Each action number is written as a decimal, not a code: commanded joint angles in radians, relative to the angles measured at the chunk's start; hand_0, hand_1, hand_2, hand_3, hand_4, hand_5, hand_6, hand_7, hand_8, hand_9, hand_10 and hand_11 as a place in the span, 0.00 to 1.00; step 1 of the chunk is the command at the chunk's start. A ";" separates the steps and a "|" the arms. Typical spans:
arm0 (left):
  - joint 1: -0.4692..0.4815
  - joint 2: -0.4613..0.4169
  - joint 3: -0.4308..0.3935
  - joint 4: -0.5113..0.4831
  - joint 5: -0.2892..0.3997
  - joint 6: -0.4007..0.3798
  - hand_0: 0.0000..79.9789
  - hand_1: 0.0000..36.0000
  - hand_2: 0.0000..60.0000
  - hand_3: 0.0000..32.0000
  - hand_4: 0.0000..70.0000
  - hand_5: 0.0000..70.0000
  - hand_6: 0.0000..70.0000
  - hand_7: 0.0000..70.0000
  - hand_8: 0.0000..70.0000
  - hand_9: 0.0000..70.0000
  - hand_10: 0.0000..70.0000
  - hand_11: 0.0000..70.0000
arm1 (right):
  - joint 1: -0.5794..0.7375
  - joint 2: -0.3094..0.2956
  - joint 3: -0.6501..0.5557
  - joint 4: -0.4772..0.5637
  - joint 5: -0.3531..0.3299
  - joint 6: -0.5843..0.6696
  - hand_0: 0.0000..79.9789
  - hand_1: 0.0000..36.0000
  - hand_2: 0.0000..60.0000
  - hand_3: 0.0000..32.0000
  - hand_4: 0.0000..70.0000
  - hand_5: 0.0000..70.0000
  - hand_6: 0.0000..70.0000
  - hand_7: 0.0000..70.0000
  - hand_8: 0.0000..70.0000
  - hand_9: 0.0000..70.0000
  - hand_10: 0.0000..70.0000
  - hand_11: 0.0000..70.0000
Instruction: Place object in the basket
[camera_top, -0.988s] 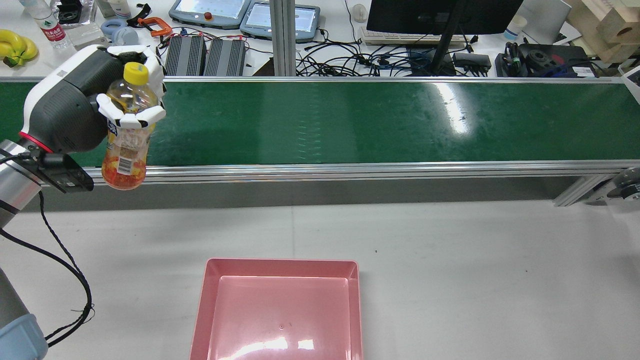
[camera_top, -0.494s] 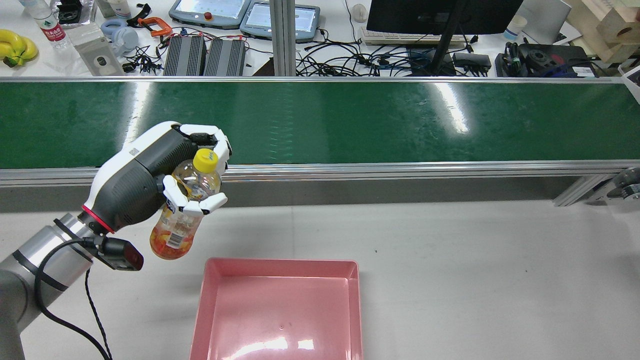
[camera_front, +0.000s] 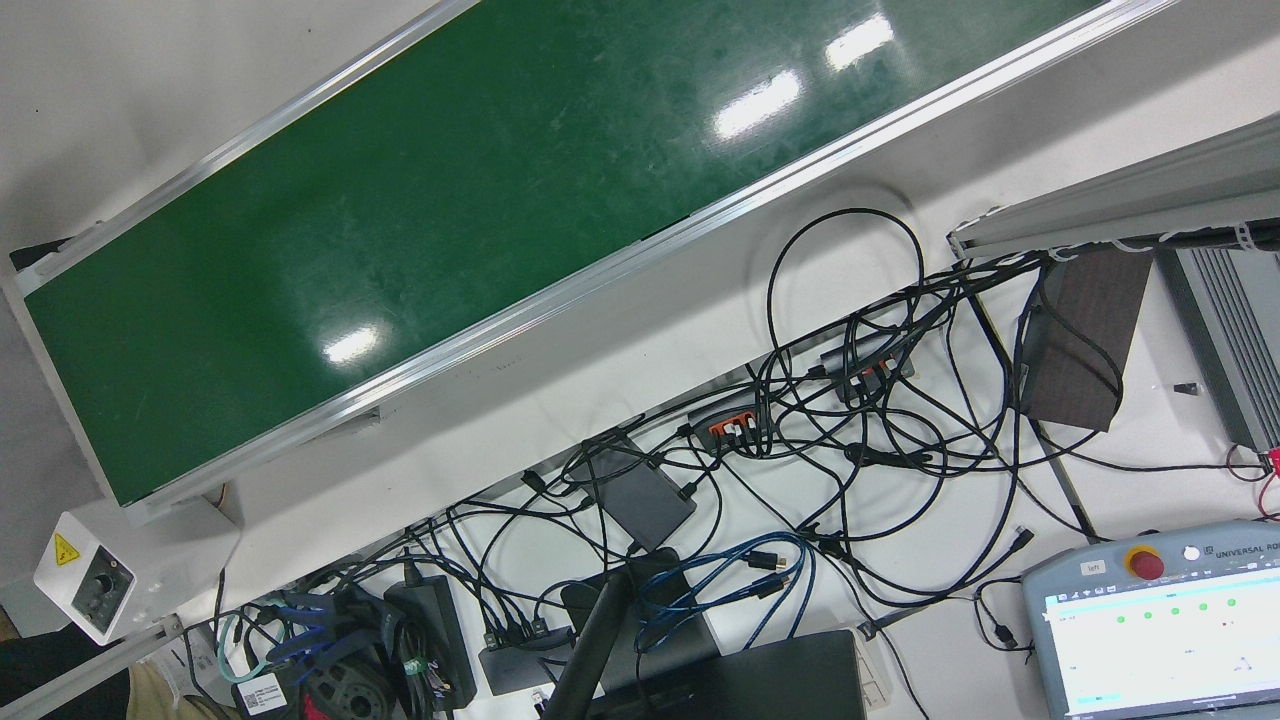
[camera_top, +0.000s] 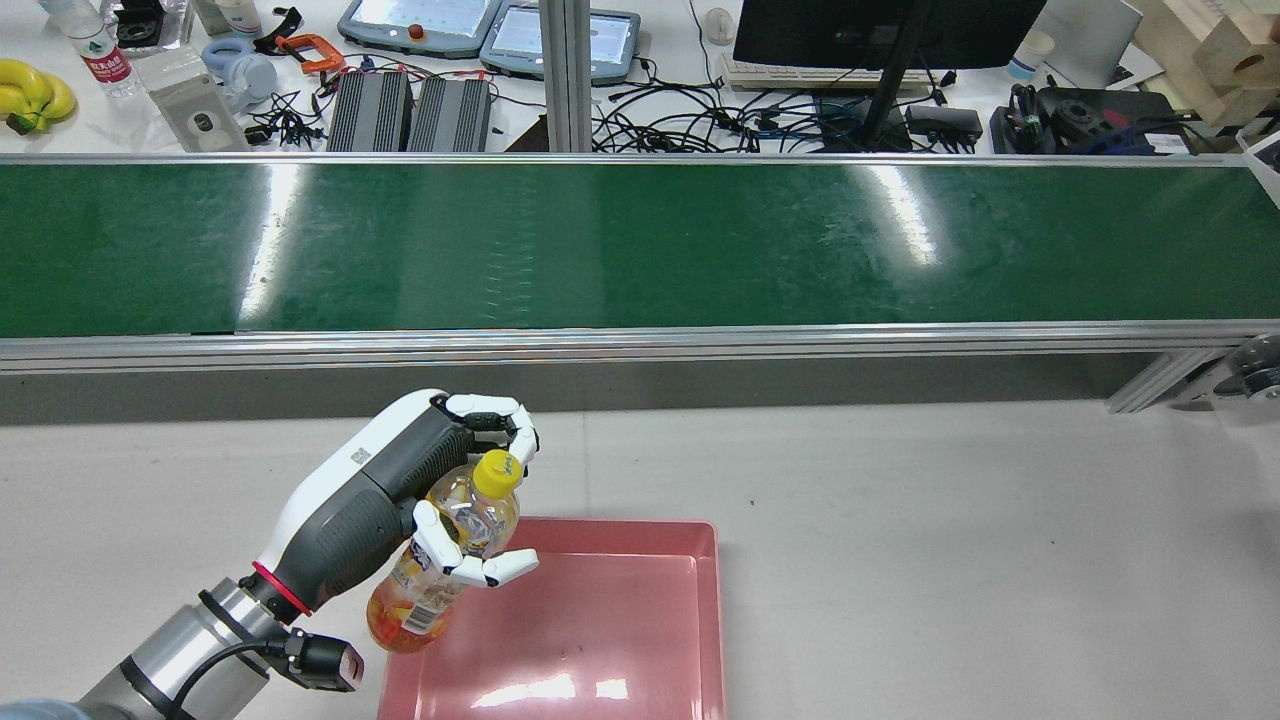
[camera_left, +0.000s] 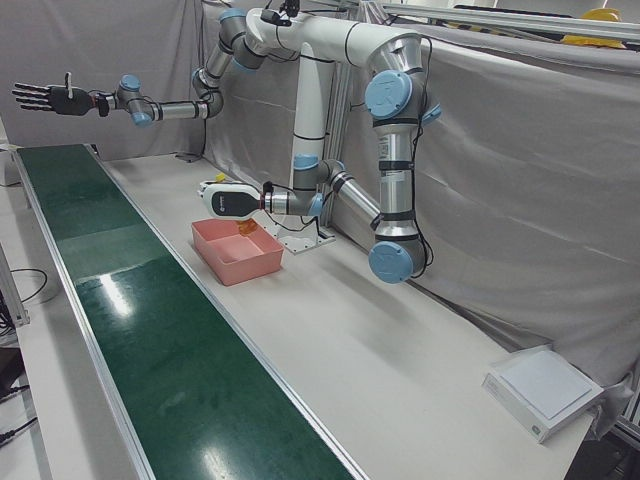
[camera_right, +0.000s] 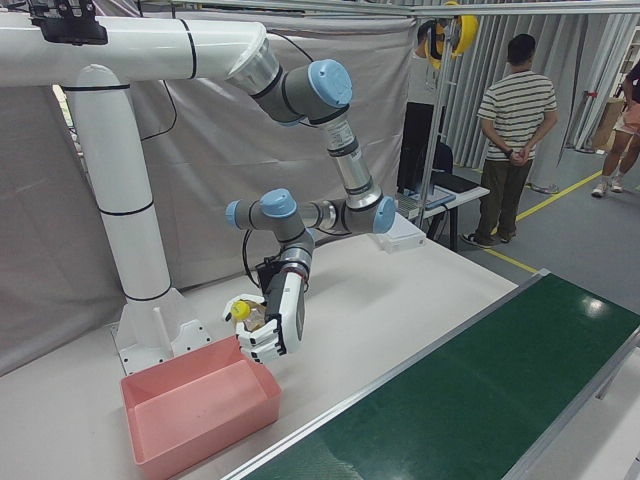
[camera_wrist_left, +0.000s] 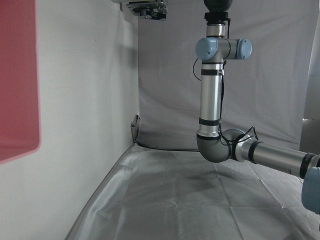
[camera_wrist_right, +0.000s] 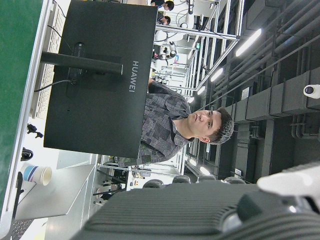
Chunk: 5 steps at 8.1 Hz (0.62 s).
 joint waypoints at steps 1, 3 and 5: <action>0.049 0.005 -0.026 0.019 -0.051 0.016 1.00 0.50 0.32 0.00 1.00 1.00 1.00 1.00 1.00 1.00 1.00 1.00 | 0.000 0.000 0.000 0.000 0.000 0.000 0.00 0.00 0.00 0.00 0.00 0.00 0.00 0.00 0.00 0.00 0.00 0.00; 0.062 0.004 -0.040 0.024 -0.038 0.016 0.86 0.22 0.00 0.00 0.22 0.67 0.25 0.65 0.32 0.54 0.63 0.91 | 0.000 0.000 0.000 0.000 0.000 0.000 0.00 0.00 0.00 0.00 0.00 0.00 0.00 0.00 0.00 0.00 0.00 0.00; 0.066 0.001 -0.040 0.042 -0.019 0.017 0.78 0.26 0.00 0.00 0.02 0.33 0.03 0.15 0.04 0.09 0.18 0.29 | 0.000 0.000 0.000 0.000 0.000 0.000 0.00 0.00 0.00 0.00 0.00 0.00 0.00 0.00 0.00 0.00 0.00 0.00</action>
